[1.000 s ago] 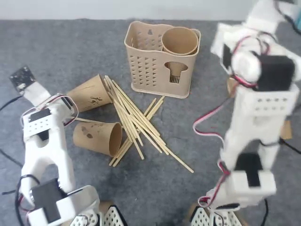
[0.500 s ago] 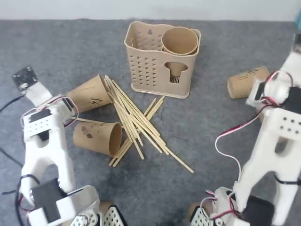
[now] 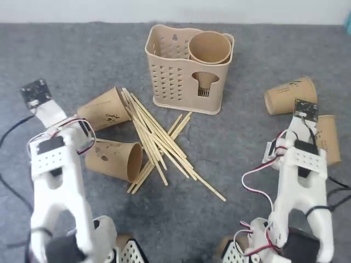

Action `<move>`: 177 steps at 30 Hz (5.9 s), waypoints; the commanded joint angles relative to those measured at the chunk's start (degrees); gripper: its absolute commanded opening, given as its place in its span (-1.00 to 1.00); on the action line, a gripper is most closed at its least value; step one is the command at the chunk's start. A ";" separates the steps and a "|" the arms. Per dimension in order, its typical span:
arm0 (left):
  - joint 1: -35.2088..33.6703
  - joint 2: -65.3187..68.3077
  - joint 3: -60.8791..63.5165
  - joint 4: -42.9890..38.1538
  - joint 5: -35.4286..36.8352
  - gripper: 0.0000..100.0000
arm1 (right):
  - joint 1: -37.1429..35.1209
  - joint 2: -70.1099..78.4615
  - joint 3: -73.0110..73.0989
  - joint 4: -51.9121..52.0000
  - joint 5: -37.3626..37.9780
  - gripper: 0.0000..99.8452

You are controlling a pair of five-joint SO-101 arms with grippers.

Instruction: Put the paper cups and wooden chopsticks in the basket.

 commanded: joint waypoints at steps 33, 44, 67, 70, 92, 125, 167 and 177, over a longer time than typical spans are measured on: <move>21.36 24.62 -37.32 20.75 5.01 -0.72 | -1.98 -1.98 1.41 -4.79 4.57 -0.63; 18.64 28.84 -37.58 21.01 5.10 -0.73 | -1.98 -1.98 1.41 -4.79 4.92 -0.63; 2.20 28.48 -40.40 22.33 5.10 -0.73 | -1.98 -1.89 1.41 -4.79 5.01 -0.63; -0.35 28.48 -41.19 21.98 5.01 -0.73 | -1.98 -1.89 1.41 -4.79 5.01 -0.63; -13.71 29.27 -45.93 17.67 4.92 -0.73 | -1.98 -1.89 1.49 -4.79 5.01 -0.63; -9.67 29.01 -73.54 48.97 12.84 -0.98 | -1.98 -1.89 2.02 -4.79 5.01 -0.63; 45.80 29.19 -81.01 22.51 25.41 -0.98 | -3.21 -1.89 2.99 -8.13 5.10 -0.63; 45.80 29.19 -72.75 18.11 25.14 -0.97 | -3.30 2.15 0.88 -8.31 5.10 -0.63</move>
